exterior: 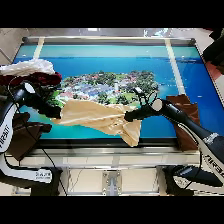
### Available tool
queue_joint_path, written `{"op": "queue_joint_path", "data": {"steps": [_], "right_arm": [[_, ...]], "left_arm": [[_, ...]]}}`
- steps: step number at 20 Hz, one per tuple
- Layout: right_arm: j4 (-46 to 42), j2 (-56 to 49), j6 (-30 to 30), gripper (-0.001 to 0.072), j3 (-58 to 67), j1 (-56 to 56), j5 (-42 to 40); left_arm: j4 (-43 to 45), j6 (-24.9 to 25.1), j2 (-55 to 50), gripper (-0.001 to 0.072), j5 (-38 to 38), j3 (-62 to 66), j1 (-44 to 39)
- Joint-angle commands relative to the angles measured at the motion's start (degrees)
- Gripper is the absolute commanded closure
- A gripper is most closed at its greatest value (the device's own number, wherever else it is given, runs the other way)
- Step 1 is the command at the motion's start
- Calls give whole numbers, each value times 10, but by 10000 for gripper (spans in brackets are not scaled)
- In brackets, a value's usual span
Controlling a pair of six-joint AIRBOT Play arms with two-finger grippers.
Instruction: Fold the shirts.
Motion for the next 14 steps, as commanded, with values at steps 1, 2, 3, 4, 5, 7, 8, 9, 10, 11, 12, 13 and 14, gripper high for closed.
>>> {"op": "queue_joint_path", "data": {"steps": [1,2,3,4,5,7,8,9,10,11,12,13,14], "right_arm": [[-33,-5,13,228,14,16,-17],[-65,-5,34,228,14,16,-8],[-101,-5,53,228,14,16,6],[-132,-5,70,229,14,16,22],[-153,-5,84,229,14,16,33],[-164,-5,94,277,14,16,32],[-163,-6,94,287,14,16,25],[-161,-7,101,287,14,16,14],[-159,-10,109,287,14,16,2],[-145,-18,109,287,14,16,-8],[-125,-29,108,287,14,16,-12],[-105,-40,107,287,14,17,-11],[-87,-50,101,286,14,20,-9]], "left_arm": [[0,0,0,695,0,0,0],[0,0,0,695,0,0,0],[0,0,0,695,0,0,0],[0,0,0,695,0,0,0],[0,0,0,695,0,0,0],[0,0,0,695,0,0,0],[0,0,0,695,0,0,0],[0,0,0,695,0,0,0],[0,0,0,695,0,0,0],[0,0,0,695,0,0,0],[0,0,0,695,1,0,0],[0,0,0,695,1,0,0],[0,0,0,695,1,0,0]]}}
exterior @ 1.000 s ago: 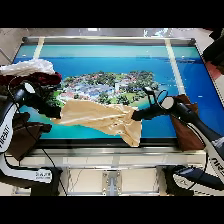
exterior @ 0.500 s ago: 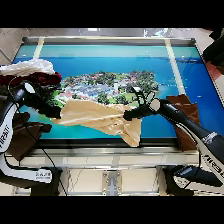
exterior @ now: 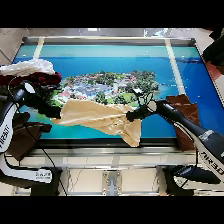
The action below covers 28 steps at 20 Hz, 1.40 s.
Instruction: Fold the shirts.
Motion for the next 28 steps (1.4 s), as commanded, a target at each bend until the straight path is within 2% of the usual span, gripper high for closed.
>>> {"op": "queue_joint_path", "data": {"steps": [1,2,3,4,5,9,13,16,19,21,24,26,28], "right_arm": [[45,-26,-5,286,0,9,-8],[40,-28,-12,294,0,19,-12],[32,-29,-12,416,2,25,-13],[27,-29,-12,611,4,28,-16],[28,-29,-11,700,6,28,-18],[7,3,-10,701,60,27,9],[-150,101,9,701,159,27,119],[-174,128,11,702,169,15,183],[-207,134,15,703,171,15,234],[-254,169,25,704,197,15,240],[-353,240,33,704,298,15,310],[-362,294,33,703,379,15,342],[-359,341,33,704,462,15,342]], "left_arm": [[0,0,0,695,2,0,0],[0,0,0,695,3,0,0],[0,0,0,695,4,0,0],[0,0,0,695,3,0,0],[0,0,0,695,3,0,0],[-8,0,35,696,-6,1,0],[-8,0,158,696,3,18,12],[-9,-4,226,696,27,17,16],[-27,-50,257,696,24,18,16],[-32,-50,306,696,39,19,16],[-27,-55,397,696,48,60,18],[-26,-89,463,697,74,113,26],[-26,-124,523,698,125,179,37]]}}
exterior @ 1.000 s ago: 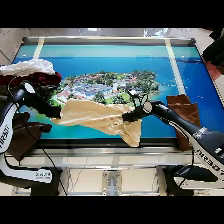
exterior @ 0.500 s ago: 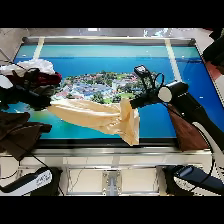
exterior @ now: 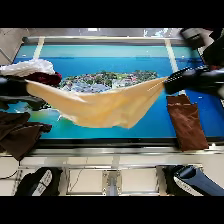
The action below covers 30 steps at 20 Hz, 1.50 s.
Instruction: Fold the shirts.
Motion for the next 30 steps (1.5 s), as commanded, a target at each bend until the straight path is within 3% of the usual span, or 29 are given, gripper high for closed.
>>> {"op": "queue_joint_path", "data": {"steps": [1,7,9,12,15,18,21,26,27,30], "right_arm": [[-31,76,2,704,136,0,29],[-29,65,-58,706,314,0,-24],[-47,48,-69,706,314,0,-80],[-83,-21,-73,706,313,-1,-100],[-96,-133,-74,707,310,-11,-100],[5,-251,-73,706,280,-77,-115],[147,-375,-73,705,271,-144,-143],[235,-539,-73,706,271,-163,-316],[257,-562,-72,705,271,-161,-362],[320,-603,-66,675,271,-156,-466]], "left_arm": [[-1,-49,102,698,64,101,10],[-69,-50,127,698,46,229,10],[-129,-61,102,698,-16,229,10],[-187,-61,26,698,-144,226,9],[-165,-61,-49,697,-177,159,9],[-132,-46,-117,697,-176,27,9],[-128,5,-192,697,-78,-110,3],[-144,0,-335,698,311,-168,-15],[-156,-8,-358,698,358,-166,-21],[-195,-7,-420,689,393,-154,-39]]}}
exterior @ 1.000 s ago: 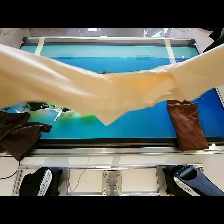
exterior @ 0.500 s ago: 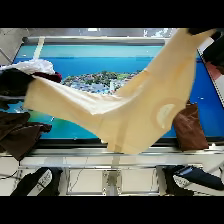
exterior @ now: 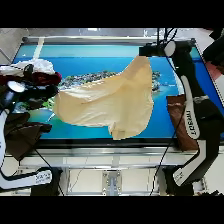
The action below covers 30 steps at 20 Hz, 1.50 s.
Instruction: Fold the shirts.
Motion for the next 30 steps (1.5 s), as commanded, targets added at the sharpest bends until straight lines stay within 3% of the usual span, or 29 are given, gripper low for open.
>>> {"op": "queue_joint_path", "data": {"steps": [1,2,3,6,8,9,11,13,16,19,21,25,30], "right_arm": [[99,-53,5,501,0,0,-136],[124,-52,6,251,3,0,-144],[134,-47,5,238,13,-3,-135],[95,14,5,252,26,-37,-39],[39,88,5,278,26,-91,97],[34,120,5,278,20,-122,172],[38,190,-3,278,-16,-183,294],[61,259,-27,278,-91,-226,345],[97,365,-31,278,-283,-245,305],[175,449,-31,277,-479,-243,192],[218,479,-36,277,-554,-243,176],[223,496,-58,278,-597,-243,213],[222,505,-59,277,-599,-243,211]], "left_arm": [[-46,-3,-69,571,111,0,-17],[-57,-3,-69,224,116,5,-18],[-59,-3,-63,22,115,16,-14],[-40,-3,3,16,105,46,34],[-1,-3,74,16,80,45,93],[13,-3,104,20,35,44,131],[13,-17,143,105,-78,19,207],[12,-65,169,105,-134,-52,270],[-52,-83,189,105,-131,-174,310],[-141,-24,171,107,-119,-224,283],[-160,-7,146,108,-96,-224,242],[-191,-13,75,108,-57,-223,179],[-202,-13,33,121,-52,-223,176]]}}
